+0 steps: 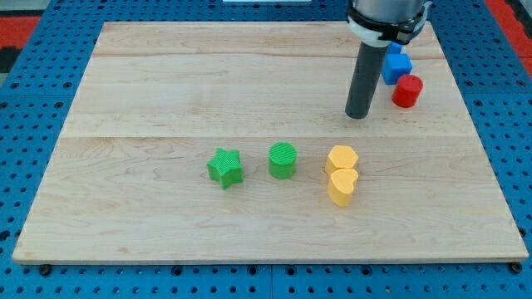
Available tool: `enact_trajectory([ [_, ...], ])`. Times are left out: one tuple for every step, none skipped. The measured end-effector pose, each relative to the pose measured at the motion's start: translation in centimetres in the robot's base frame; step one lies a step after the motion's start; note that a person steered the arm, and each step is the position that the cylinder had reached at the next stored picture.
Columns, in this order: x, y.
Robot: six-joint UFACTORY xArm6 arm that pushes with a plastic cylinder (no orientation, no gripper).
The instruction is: Place the arm towards the right side of the red circle
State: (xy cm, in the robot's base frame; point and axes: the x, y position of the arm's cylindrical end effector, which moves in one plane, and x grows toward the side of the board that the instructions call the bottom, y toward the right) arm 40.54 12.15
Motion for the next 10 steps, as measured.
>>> enact_trajectory([
  [2.9,-1.7],
  [6.4,-2.4],
  [7.6,4.0],
  [6.9,9.0],
  [5.1,12.8],
  [2.2,14.4],
  [-0.2,14.4],
  [-1.7,13.5],
  [-2.8,11.8],
  [-2.8,9.6],
])
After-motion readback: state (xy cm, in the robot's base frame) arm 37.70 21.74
